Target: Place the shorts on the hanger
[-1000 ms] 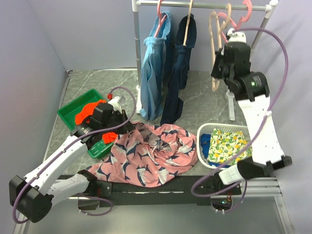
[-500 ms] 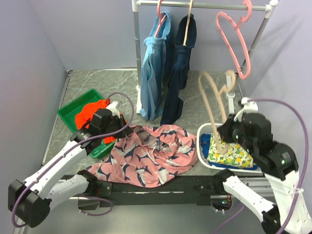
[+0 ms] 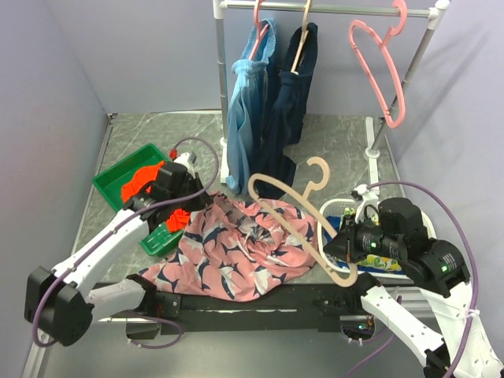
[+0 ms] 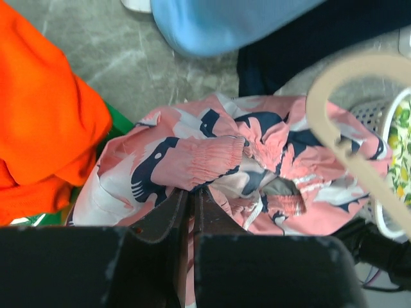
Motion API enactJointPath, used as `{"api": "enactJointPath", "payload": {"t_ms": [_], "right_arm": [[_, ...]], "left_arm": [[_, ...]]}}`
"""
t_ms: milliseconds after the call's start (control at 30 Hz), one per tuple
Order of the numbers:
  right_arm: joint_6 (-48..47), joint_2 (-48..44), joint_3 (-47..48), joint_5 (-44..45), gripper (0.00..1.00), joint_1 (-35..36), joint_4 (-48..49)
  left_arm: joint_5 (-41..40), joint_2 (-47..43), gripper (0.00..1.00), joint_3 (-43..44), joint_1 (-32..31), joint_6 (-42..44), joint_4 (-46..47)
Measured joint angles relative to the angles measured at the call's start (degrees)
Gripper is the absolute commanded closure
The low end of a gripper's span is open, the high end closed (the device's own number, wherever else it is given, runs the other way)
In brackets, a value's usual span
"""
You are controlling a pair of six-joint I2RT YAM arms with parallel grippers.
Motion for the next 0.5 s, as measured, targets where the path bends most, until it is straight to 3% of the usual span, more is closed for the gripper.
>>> {"api": "enactJointPath", "payload": {"t_ms": [233,500], "right_arm": [[-0.72,-1.84,-0.50,-5.35,1.00,0.63,0.94],[-1.66,-2.97,-7.74,-8.20,1.00,1.38,4.66]], "left_arm": [[0.46,3.89,0.99,4.44,1.16,0.63,-0.85],[1.57,4.02,0.99,7.37,1.38,3.10,-2.38]]}}
